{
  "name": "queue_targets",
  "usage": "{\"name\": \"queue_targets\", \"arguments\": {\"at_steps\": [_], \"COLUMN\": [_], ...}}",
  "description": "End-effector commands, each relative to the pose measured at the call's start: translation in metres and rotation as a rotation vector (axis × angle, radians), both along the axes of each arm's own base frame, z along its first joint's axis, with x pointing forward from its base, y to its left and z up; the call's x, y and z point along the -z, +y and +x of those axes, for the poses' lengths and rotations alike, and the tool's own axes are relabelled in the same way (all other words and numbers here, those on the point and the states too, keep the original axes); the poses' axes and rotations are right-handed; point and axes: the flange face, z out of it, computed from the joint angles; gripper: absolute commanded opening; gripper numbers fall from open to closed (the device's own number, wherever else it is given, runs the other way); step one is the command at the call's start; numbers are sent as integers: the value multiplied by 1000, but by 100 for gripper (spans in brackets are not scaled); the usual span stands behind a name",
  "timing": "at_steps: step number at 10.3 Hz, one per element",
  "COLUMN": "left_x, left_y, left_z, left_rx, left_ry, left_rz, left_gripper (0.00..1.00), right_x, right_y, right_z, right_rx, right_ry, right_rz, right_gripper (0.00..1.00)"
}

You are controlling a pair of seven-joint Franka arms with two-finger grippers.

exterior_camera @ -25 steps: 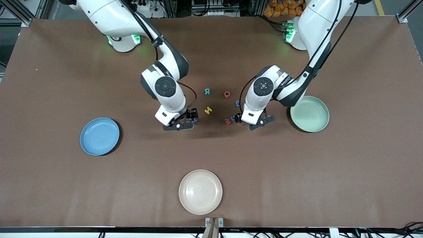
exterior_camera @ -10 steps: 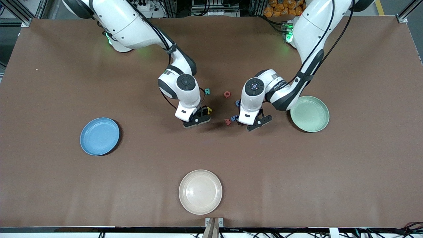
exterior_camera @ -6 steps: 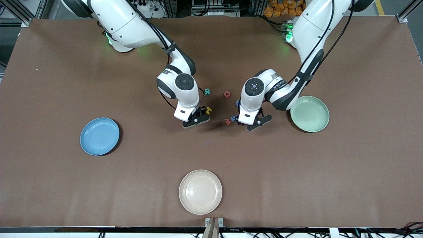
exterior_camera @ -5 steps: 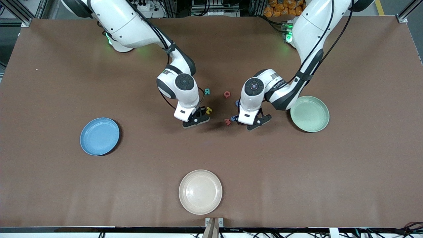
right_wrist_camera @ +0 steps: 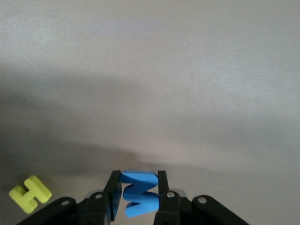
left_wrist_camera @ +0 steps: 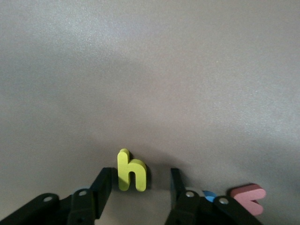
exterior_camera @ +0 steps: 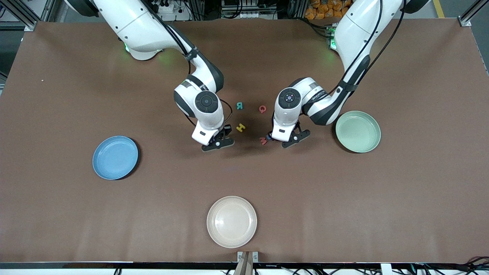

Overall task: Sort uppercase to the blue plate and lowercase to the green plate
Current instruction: 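Carry the M toward the blue plate while the left gripper carries the h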

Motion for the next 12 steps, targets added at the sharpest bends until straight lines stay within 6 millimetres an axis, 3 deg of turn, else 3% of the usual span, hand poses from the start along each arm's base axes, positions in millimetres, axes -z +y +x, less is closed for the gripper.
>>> {"name": "queue_targets", "arguments": {"at_steps": [1,2,5,8,10,12], "left_x": [2,2,2,-12,-37,-57], "left_y": [0,0,1,13,41,85], "left_z": [-8,-8,-8,1,17,31], "left_rx": [-9,-4,6,105,167,263], "left_ry": [26,27,33,74,127,198], "left_rz": [17,17,26,88,105,147], "left_gripper": [40,35,22,7,0,0], "right_x": [-24,-32,-58,-49,-33,-24], "right_y": [-28,-47,-135,-216,-267,-316], "right_z": [12,24,57,78,81,88], "right_rx": [39,21,-30,-45,-64,-41], "right_ry": [46,58,118,175,216,236], "right_rz": [19,24,-32,-39,-45,-68], "right_gripper": [0,0,0,0,0,0]}}
